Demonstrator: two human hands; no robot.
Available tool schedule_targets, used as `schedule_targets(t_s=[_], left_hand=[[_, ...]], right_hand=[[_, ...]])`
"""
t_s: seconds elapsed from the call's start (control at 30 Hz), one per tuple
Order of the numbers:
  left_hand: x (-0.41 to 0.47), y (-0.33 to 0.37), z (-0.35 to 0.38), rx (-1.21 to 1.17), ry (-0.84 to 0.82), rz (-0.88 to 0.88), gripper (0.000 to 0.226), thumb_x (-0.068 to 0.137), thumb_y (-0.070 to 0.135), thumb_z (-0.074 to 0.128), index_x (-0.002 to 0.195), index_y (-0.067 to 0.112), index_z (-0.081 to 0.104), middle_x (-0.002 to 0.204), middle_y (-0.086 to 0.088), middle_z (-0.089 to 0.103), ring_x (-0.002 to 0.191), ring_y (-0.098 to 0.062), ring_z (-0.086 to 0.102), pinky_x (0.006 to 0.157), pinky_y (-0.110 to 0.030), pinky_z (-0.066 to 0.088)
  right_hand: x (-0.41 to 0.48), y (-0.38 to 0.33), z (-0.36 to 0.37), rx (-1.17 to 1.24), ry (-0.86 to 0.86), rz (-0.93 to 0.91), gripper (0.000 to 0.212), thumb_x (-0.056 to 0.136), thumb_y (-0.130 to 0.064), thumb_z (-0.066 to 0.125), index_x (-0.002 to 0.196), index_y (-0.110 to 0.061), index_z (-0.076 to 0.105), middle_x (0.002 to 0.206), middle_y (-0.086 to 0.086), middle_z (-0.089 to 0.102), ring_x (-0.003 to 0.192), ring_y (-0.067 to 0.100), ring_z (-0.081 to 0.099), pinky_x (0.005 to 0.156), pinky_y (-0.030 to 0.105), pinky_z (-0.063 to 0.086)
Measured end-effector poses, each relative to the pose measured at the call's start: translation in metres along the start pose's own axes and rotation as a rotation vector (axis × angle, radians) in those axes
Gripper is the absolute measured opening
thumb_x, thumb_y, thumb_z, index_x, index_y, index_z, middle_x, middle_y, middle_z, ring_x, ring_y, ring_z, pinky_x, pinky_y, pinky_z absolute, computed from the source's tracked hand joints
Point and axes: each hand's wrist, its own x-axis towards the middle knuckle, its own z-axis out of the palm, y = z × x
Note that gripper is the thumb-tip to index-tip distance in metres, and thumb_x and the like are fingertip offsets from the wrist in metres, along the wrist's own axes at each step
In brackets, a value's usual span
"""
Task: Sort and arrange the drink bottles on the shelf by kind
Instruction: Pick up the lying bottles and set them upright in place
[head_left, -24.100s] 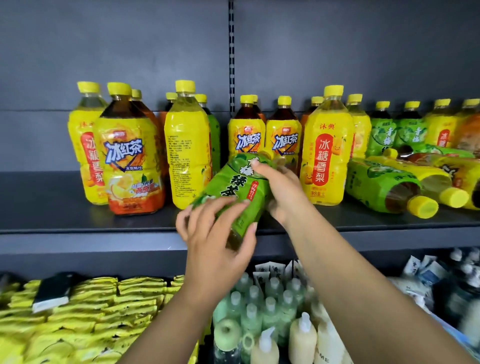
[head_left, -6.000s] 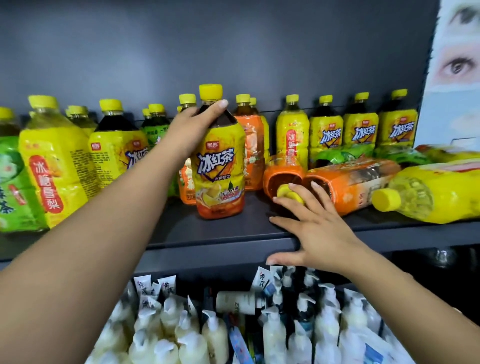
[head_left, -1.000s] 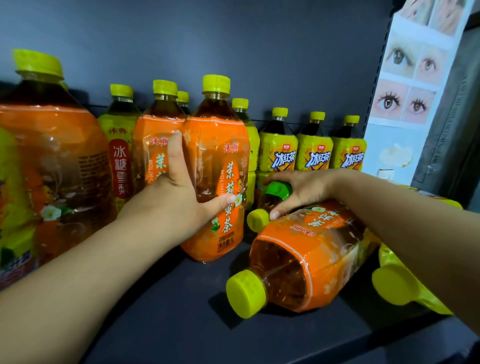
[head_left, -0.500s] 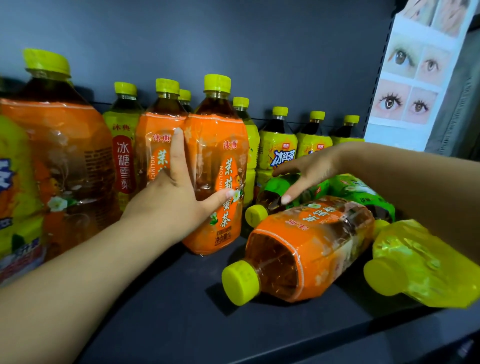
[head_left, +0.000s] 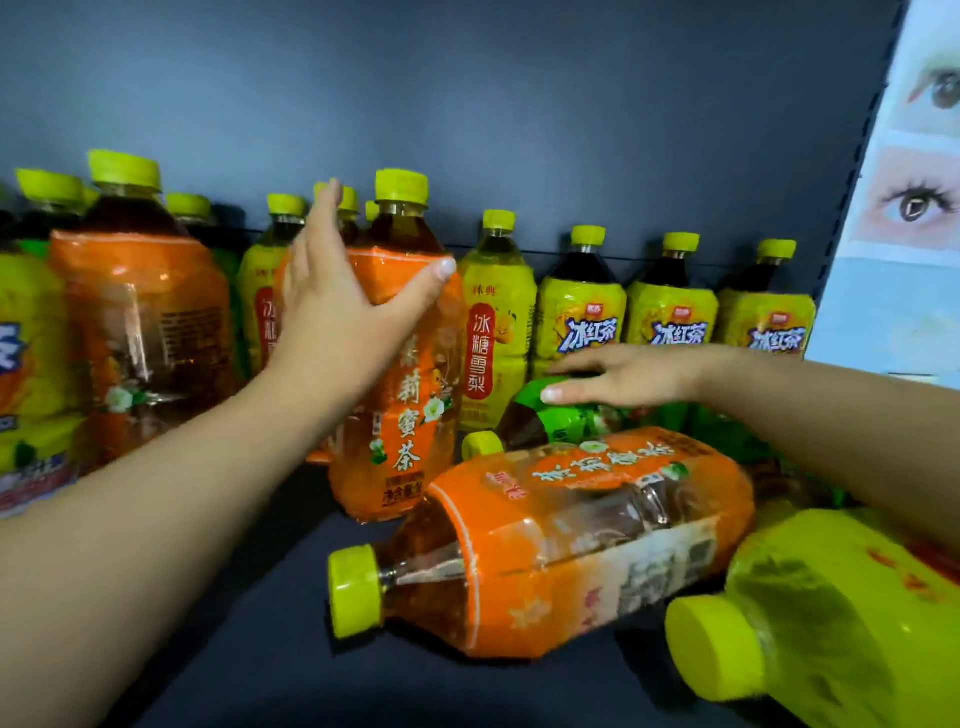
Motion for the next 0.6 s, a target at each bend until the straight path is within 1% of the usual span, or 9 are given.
schedule_targets(t_s=[0.07, 0.17, 0.2, 0.27, 0.37, 0.43, 0.47, 0.53, 0.6], left_hand=[[0.002, 0.004, 0.01, -0.014, 0.012, 0.007, 0.09, 0.073, 0.053, 0.064, 0.143, 0.019, 0.02, 0.148, -0.006, 0.03, 0.135, -0.021, 0.028, 0.109, -0.032, 0.023], [0.0, -0.005, 0.014, -0.02, 0.025, 0.072, 0.079, 0.072, 0.052, 0.057, 0.139, 0.02, 0.031, 0.143, -0.005, 0.039, 0.13, -0.02, 0.036, 0.107, -0.033, 0.03], [0.0, -0.008, 0.014, -0.017, 0.02, 0.085, 0.078, 0.071, 0.052, 0.055, 0.138, 0.02, 0.033, 0.142, -0.005, 0.039, 0.129, -0.02, 0.037, 0.106, -0.034, 0.031], [0.0, -0.012, 0.013, -0.031, 0.011, 0.097, 0.076, 0.071, 0.051, 0.054, 0.138, 0.021, 0.034, 0.141, -0.004, 0.04, 0.129, -0.019, 0.038, 0.105, -0.034, 0.033], [0.0, -0.013, 0.013, -0.06, 0.017, 0.114, 0.075, 0.072, 0.05, 0.055, 0.138, 0.021, 0.033, 0.141, -0.003, 0.039, 0.128, -0.019, 0.038, 0.106, -0.037, 0.034], [-0.001, -0.014, 0.013, -0.069, 0.022, 0.118, 0.075, 0.072, 0.049, 0.055, 0.138, 0.021, 0.033, 0.141, -0.001, 0.038, 0.128, -0.017, 0.037, 0.105, -0.036, 0.034], [-0.001, -0.015, 0.013, -0.071, 0.022, 0.12, 0.075, 0.073, 0.049, 0.055, 0.139, 0.021, 0.032, 0.139, 0.002, 0.038, 0.127, -0.015, 0.036, 0.104, -0.035, 0.034], [-0.003, -0.016, 0.012, -0.08, 0.011, 0.122, 0.075, 0.073, 0.049, 0.054, 0.14, 0.023, 0.031, 0.131, 0.012, 0.034, 0.124, -0.008, 0.033, 0.103, -0.032, 0.033], [-0.005, -0.016, 0.011, -0.094, 0.005, 0.117, 0.074, 0.074, 0.05, 0.053, 0.14, 0.025, 0.03, 0.125, 0.017, 0.028, 0.121, -0.004, 0.029, 0.104, -0.033, 0.032]], right_hand=[[0.002, 0.0, 0.003, 0.009, 0.011, -0.009, 0.075, 0.08, -0.065, 0.036, 0.145, -0.028, 0.025, 0.155, -0.004, 0.019, 0.141, 0.018, 0.019, 0.113, 0.035, 0.015], [0.004, 0.0, 0.005, -0.095, 0.009, -0.031, 0.085, 0.074, -0.069, 0.038, 0.146, -0.029, 0.018, 0.156, -0.004, 0.015, 0.142, 0.018, 0.016, 0.113, 0.033, 0.015], [0.005, 0.001, 0.005, -0.125, 0.012, -0.033, 0.085, 0.074, -0.069, 0.04, 0.146, -0.03, 0.017, 0.156, -0.004, 0.016, 0.142, 0.019, 0.016, 0.113, 0.033, 0.015], [0.007, 0.002, 0.005, -0.111, 0.027, -0.046, 0.083, 0.076, -0.064, 0.046, 0.146, -0.027, 0.021, 0.154, -0.002, 0.022, 0.14, 0.019, 0.021, 0.111, 0.03, 0.019], [0.01, 0.002, 0.007, -0.016, 0.092, -0.077, 0.084, 0.071, -0.064, 0.05, 0.142, -0.022, 0.034, 0.147, 0.0, 0.037, 0.132, 0.017, 0.036, 0.106, 0.026, 0.028], [0.012, 0.002, 0.011, 0.003, 0.125, -0.089, 0.086, 0.067, -0.067, 0.047, 0.139, -0.021, 0.038, 0.144, -0.001, 0.041, 0.13, 0.016, 0.039, 0.104, 0.025, 0.031], [0.013, 0.002, 0.012, -0.006, 0.14, -0.09, 0.092, 0.062, -0.07, 0.043, 0.139, -0.02, 0.039, 0.144, 0.0, 0.042, 0.13, 0.016, 0.04, 0.105, 0.026, 0.031], [0.013, 0.005, 0.012, -0.016, 0.165, -0.097, 0.101, 0.052, -0.073, 0.039, 0.138, -0.02, 0.041, 0.142, 0.001, 0.044, 0.128, 0.017, 0.042, 0.105, 0.028, 0.033], [0.014, 0.005, 0.013, -0.007, 0.189, -0.102, 0.103, 0.05, -0.073, 0.039, 0.137, -0.018, 0.042, 0.14, 0.002, 0.046, 0.126, 0.017, 0.044, 0.105, 0.028, 0.034]])
